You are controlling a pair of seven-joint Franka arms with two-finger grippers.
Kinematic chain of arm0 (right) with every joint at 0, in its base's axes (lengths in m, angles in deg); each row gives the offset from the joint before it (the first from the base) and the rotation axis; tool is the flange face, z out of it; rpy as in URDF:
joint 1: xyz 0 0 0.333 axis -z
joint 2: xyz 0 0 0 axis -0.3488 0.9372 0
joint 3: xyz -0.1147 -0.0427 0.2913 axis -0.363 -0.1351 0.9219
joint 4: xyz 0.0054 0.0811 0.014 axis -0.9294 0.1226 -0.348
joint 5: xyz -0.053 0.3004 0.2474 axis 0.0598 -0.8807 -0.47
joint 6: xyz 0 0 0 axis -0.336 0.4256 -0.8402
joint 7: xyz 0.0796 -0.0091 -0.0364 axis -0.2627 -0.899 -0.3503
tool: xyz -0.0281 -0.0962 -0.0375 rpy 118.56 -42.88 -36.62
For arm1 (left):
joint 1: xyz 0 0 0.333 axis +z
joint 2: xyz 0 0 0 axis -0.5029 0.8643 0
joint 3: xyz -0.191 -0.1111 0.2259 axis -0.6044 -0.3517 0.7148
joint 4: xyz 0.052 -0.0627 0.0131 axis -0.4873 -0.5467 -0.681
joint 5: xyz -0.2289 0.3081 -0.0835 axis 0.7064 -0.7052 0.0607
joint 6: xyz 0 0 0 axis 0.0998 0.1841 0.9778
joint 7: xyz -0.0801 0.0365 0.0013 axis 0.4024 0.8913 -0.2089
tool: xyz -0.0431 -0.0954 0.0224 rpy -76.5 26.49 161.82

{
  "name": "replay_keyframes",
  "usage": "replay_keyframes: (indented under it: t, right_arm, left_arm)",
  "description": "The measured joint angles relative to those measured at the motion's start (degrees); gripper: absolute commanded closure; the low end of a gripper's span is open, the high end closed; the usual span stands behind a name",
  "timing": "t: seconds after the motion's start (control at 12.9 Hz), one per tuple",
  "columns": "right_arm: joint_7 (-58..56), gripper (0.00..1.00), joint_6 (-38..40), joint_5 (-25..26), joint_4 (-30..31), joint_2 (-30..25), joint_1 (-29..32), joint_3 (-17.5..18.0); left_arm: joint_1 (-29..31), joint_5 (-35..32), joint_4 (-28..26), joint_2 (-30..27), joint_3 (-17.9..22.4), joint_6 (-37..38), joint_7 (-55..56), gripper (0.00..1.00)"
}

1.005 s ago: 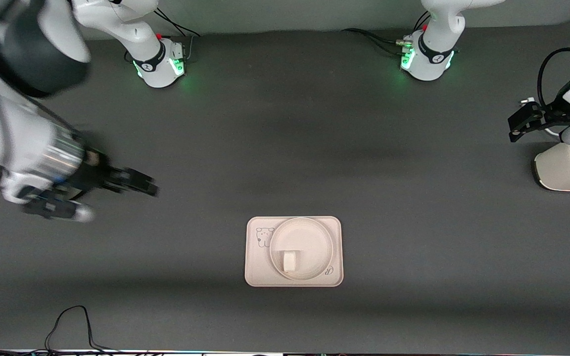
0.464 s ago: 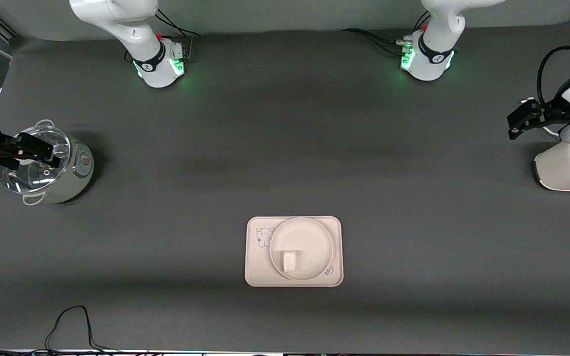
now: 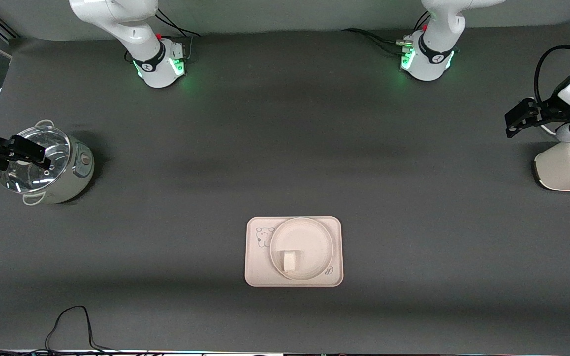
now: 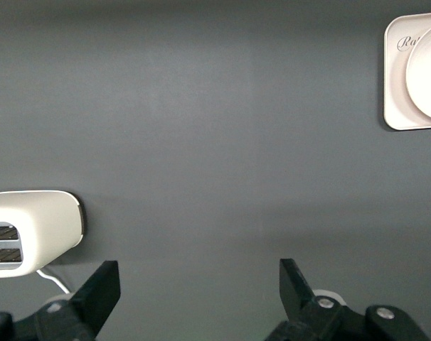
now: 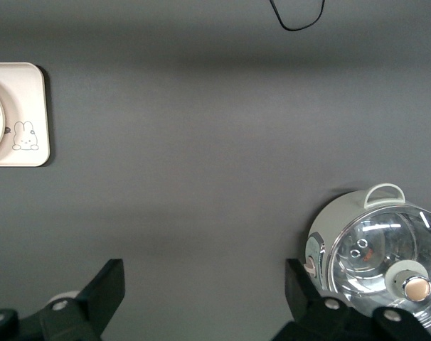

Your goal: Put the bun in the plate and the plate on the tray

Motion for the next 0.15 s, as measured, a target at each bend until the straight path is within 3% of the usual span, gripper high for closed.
replay_keyframes:
  t: [0.15]
  right_arm:
    - [0.00,0.00,0.00,0.35,0.00,0.00,0.00,0.00]
  left_arm:
    - [0.00,0.00,0.00,0.00,0.01,0.00,0.00,0.00]
